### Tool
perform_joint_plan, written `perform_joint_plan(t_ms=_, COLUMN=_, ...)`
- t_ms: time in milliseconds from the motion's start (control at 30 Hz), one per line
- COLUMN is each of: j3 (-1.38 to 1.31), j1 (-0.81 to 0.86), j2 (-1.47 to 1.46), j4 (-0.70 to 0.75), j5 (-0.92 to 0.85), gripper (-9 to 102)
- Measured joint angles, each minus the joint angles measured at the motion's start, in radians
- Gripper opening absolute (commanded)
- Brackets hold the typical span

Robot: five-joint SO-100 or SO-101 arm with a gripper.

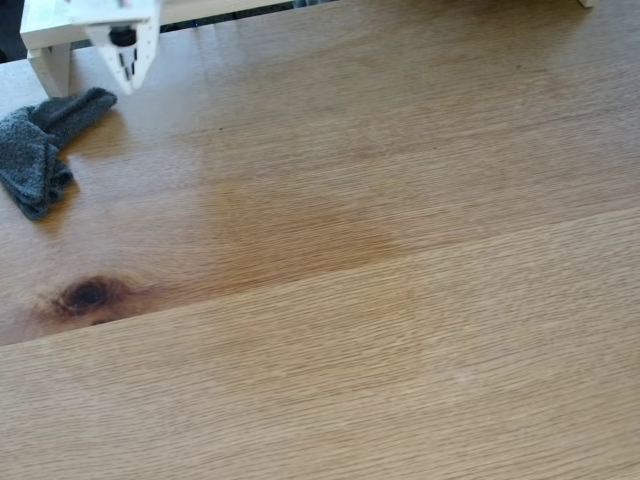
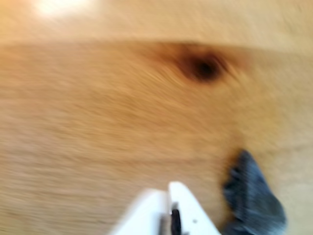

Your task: Clean the area in front of the robot

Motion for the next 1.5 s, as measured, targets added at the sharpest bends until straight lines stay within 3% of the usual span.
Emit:
perform_joint_plan(t_ms=200, j3=0.000, j1=-0.066, j2=0.058, j4=0.003, j5=0.181, gripper=0)
perform_joint_plan(t_ms=467, j3=0.040, j1=-0.091, j2=0.219, j4=0.146, j5=0.176, gripper=0)
perform_joint_plan(t_ms=967, j3=0.796, j1=-0.155, j2=1.045, j4=0.350, j5=-0.005, gripper=3)
perform_joint_plan(t_ms=1100, j3=0.798, j1=-0.175, j2=1.075, j4=0.434, j5=-0.055, gripper=0)
perform_joint_plan(t_ms=1500, j3=0.798, j1=-0.109, j2=1.086, j4=0.439, j5=-0.061, gripper=0)
